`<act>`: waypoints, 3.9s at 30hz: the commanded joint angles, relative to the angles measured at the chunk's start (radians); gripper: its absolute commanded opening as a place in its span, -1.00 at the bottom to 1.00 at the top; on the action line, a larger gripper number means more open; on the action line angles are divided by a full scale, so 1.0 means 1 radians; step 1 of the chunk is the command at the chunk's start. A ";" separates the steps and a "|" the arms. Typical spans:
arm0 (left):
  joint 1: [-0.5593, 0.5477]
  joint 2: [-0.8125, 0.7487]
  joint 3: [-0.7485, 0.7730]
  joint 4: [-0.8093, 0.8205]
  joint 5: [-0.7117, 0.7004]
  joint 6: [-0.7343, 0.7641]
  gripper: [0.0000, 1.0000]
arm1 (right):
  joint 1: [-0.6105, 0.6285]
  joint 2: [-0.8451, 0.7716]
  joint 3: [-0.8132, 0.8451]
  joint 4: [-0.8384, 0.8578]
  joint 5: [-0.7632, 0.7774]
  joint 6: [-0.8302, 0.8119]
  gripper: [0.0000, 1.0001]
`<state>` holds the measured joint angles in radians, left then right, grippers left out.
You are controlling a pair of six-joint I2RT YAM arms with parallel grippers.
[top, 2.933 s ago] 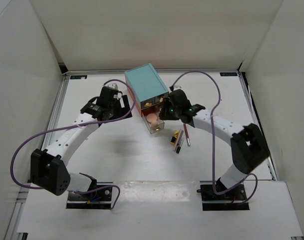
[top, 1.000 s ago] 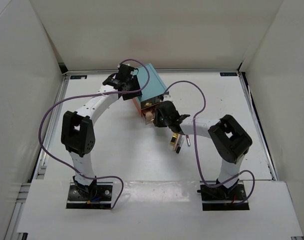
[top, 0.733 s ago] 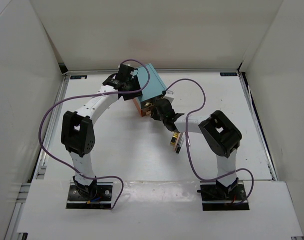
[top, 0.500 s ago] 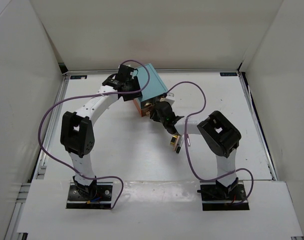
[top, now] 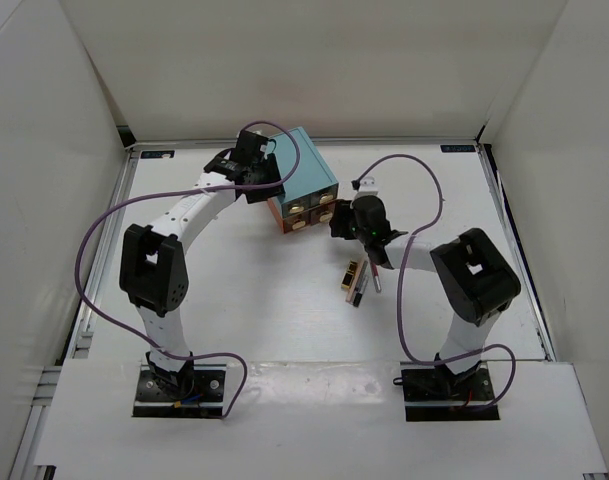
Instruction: Organize the makeup
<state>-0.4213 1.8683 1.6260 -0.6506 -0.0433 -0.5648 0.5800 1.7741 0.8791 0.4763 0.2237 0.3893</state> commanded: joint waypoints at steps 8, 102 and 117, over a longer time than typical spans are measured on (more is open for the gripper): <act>-0.002 -0.027 -0.012 -0.095 0.010 0.042 0.20 | -0.034 0.119 0.087 0.122 -0.273 -0.273 0.31; -0.010 -0.509 -0.377 -0.030 -0.012 0.143 0.97 | -0.212 -0.240 -0.078 -0.709 0.040 -0.119 -0.08; -0.010 -0.506 -0.350 -0.052 -0.064 0.138 0.97 | -0.209 -0.231 -0.039 -0.774 0.157 -0.095 -1.00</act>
<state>-0.4278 1.4097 1.2507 -0.6930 -0.0837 -0.4267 0.3698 1.5711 0.8051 -0.2268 0.3286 0.3168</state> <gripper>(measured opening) 0.984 0.160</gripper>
